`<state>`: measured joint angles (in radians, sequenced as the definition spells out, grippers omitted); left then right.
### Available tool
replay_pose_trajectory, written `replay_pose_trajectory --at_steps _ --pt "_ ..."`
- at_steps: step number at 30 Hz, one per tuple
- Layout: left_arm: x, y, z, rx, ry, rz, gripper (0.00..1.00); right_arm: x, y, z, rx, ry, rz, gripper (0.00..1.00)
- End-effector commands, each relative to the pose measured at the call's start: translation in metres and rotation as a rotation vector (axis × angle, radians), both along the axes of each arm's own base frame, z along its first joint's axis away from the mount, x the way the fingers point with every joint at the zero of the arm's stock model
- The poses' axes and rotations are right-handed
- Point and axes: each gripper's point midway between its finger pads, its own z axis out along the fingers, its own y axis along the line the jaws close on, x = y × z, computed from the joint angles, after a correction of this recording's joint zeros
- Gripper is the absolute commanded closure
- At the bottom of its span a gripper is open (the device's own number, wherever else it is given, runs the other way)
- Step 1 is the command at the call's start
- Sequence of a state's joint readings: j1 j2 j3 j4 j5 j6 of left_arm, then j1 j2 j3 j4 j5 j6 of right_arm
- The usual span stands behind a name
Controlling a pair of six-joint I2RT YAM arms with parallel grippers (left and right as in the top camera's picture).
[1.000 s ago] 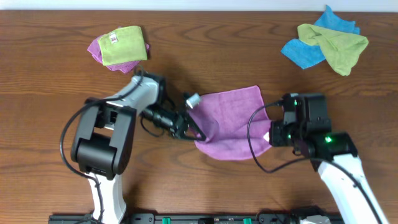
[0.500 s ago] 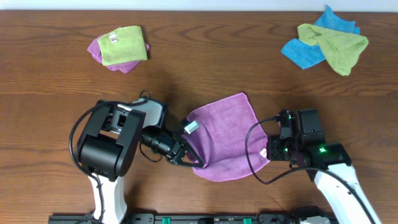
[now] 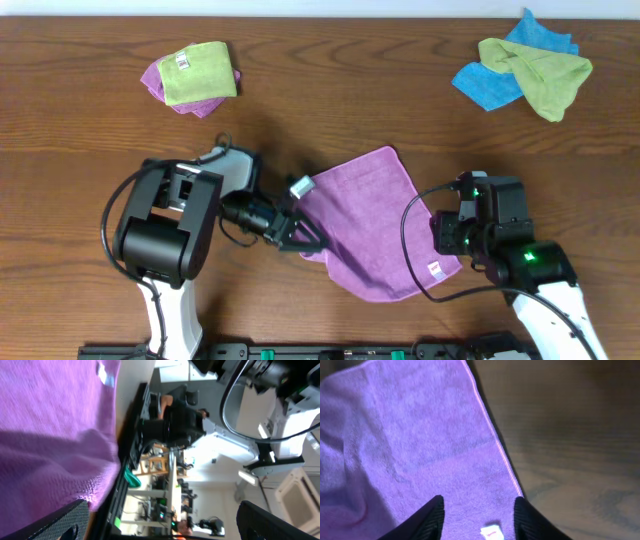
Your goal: Fold the cloth
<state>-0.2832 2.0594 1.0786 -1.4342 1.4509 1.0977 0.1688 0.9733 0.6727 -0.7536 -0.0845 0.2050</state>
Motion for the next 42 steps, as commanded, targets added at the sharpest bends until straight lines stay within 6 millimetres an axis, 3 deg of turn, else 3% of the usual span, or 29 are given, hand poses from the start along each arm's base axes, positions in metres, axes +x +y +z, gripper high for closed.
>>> replay_pose_trajectory --at_steps 1,6,14,17,24,27,31,37,42 --pt "0.019 0.004 0.007 0.002 -0.059 0.005 0.05 0.013 0.0 0.021 -0.015 -0.07 0.006 0.53" --pt "0.042 0.009 0.021 0.025 -0.128 -0.007 0.05 0.025 0.002 0.034 -0.004 -0.127 0.005 0.52" --pt "0.05 0.014 0.023 0.077 -0.157 -0.041 0.05 0.032 0.028 0.038 0.103 -0.146 0.095 0.55" --pt "0.061 0.022 0.025 0.081 -0.175 -0.012 0.04 0.041 0.051 0.025 0.167 -0.112 0.171 0.54" --pt "0.097 0.057 0.031 0.128 -0.214 0.097 0.04 0.05 0.129 -0.011 0.292 -0.04 0.396 0.52" --pt "0.111 0.073 0.031 0.15 -0.218 0.153 0.04 0.047 0.161 -0.022 0.309 -0.009 0.478 0.49" --pt "0.133 0.099 0.033 0.172 -0.238 0.248 0.04 0.054 0.2 -0.029 0.311 -0.001 0.563 0.53" --pt "0.156 0.134 0.037 0.238 -0.251 0.339 0.04 0.061 0.233 -0.045 0.348 0.054 0.618 0.61" --pt "0.177 0.158 0.036 0.323 -0.238 0.412 0.05 0.059 0.249 -0.065 0.381 0.116 0.634 0.67"
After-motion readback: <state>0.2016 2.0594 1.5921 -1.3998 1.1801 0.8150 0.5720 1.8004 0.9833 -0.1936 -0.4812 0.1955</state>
